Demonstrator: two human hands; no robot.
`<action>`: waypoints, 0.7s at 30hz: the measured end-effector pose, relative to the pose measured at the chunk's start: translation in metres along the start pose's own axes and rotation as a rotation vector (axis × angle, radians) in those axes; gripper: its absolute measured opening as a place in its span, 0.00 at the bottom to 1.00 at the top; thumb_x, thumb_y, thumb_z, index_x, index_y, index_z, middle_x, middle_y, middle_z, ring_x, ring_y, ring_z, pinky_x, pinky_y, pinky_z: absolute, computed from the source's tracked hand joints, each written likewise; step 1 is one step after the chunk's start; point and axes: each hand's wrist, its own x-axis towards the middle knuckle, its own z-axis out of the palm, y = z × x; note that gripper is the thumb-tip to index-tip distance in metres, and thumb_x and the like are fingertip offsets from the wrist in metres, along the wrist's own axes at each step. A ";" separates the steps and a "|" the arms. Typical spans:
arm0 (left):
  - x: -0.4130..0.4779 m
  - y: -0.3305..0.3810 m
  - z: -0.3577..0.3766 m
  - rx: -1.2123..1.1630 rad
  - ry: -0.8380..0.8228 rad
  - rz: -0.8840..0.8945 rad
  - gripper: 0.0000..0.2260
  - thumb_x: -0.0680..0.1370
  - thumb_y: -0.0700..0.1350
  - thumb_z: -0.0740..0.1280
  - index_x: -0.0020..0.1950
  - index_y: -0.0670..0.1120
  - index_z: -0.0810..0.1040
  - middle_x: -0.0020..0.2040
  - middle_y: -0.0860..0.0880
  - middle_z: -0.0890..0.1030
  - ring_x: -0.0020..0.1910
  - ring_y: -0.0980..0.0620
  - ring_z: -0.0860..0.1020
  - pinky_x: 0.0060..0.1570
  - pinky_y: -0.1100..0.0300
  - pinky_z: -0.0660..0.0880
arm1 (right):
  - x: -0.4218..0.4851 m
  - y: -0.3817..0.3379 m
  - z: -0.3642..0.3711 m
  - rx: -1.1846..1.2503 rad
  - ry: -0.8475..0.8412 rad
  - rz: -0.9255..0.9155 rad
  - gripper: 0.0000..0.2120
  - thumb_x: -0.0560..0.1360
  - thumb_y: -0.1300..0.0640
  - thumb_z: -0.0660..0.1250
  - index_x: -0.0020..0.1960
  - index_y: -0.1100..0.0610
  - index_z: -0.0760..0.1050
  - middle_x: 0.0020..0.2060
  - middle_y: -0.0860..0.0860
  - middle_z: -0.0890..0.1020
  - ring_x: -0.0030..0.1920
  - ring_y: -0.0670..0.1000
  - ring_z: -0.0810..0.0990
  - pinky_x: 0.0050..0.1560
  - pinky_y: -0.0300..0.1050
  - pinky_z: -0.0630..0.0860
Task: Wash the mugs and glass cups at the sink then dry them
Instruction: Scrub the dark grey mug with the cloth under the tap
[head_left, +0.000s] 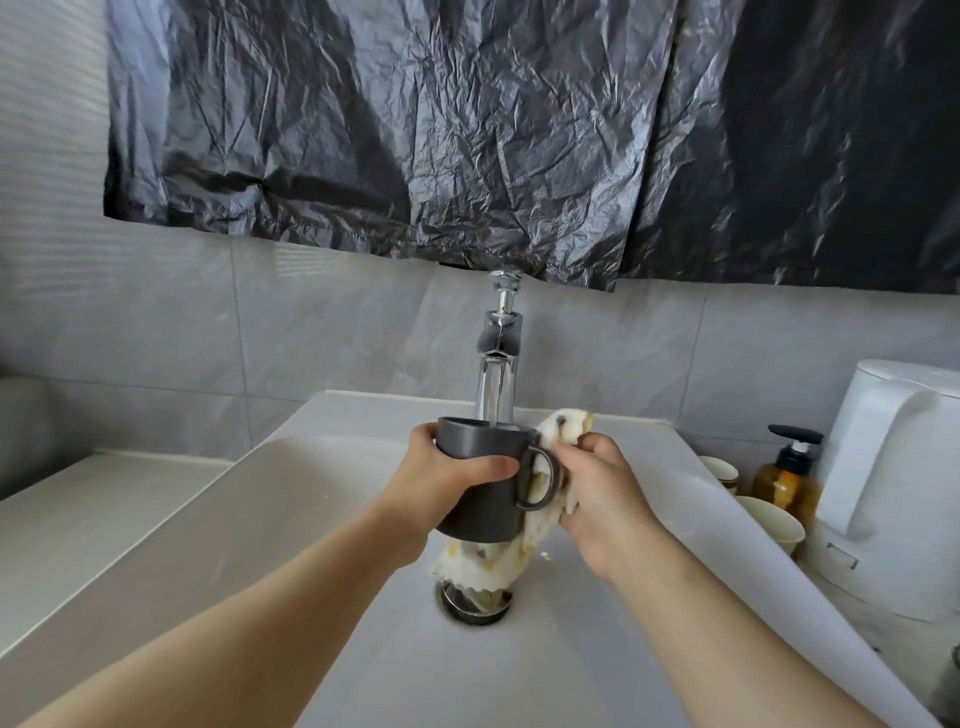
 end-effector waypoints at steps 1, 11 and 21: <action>0.000 0.001 0.000 -0.028 0.000 -0.033 0.33 0.63 0.46 0.80 0.61 0.49 0.65 0.54 0.47 0.77 0.49 0.49 0.79 0.40 0.57 0.77 | 0.001 0.001 -0.001 -0.010 0.016 0.005 0.01 0.78 0.58 0.63 0.48 0.54 0.71 0.39 0.53 0.80 0.39 0.52 0.78 0.43 0.48 0.73; 0.000 0.006 0.000 0.272 -0.074 0.117 0.43 0.50 0.48 0.79 0.62 0.54 0.64 0.53 0.53 0.77 0.50 0.55 0.79 0.44 0.59 0.78 | 0.005 0.003 -0.008 0.013 -0.054 0.199 0.13 0.78 0.52 0.62 0.59 0.57 0.73 0.49 0.58 0.82 0.41 0.55 0.81 0.37 0.45 0.77; 0.002 -0.003 -0.003 0.068 -0.113 -0.021 0.45 0.50 0.49 0.79 0.65 0.54 0.65 0.55 0.43 0.78 0.48 0.46 0.81 0.42 0.56 0.79 | 0.006 0.009 -0.007 -0.117 0.020 0.200 0.06 0.74 0.63 0.62 0.50 0.58 0.73 0.43 0.57 0.80 0.39 0.55 0.78 0.36 0.43 0.76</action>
